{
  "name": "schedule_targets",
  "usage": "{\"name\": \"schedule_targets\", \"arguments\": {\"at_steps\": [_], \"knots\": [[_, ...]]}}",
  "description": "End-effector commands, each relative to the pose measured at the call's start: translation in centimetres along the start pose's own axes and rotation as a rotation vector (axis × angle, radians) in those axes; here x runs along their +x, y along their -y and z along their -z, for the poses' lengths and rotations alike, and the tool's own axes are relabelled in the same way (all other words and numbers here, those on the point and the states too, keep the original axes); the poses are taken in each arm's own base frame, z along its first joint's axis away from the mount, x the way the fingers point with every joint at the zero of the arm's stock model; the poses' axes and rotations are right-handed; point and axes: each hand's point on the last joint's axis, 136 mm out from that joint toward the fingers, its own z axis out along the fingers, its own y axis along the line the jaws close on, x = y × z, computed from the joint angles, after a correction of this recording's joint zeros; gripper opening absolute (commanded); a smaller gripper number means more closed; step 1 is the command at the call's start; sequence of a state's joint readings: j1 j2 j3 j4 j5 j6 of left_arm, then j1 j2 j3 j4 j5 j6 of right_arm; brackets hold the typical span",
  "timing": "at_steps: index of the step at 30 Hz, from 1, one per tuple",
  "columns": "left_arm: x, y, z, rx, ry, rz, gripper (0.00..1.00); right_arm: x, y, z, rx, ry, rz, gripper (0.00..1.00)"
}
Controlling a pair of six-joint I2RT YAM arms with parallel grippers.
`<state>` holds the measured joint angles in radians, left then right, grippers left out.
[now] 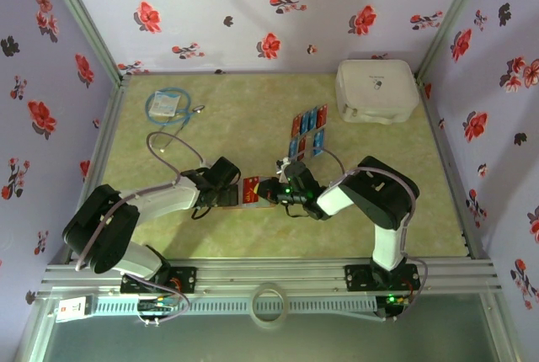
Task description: Put the credit cards into the card holder
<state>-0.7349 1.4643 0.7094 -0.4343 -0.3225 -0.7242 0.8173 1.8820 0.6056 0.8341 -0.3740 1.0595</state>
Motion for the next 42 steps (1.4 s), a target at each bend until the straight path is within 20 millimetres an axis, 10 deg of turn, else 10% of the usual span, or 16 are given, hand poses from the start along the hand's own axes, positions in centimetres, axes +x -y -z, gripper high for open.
{"name": "schedule_targets", "arguments": {"at_steps": [1,42], "knots": [[0.3,-0.6,-0.1,-0.034,-0.001,-0.018,1.0,2.0,3.2,-0.5,0.109,-0.065,-0.054,0.02],[-1.4,-3.5,-0.3,-0.061,0.002,0.113,1.0,1.0,2.0,0.7,0.265,-0.077,0.095,0.61]]}}
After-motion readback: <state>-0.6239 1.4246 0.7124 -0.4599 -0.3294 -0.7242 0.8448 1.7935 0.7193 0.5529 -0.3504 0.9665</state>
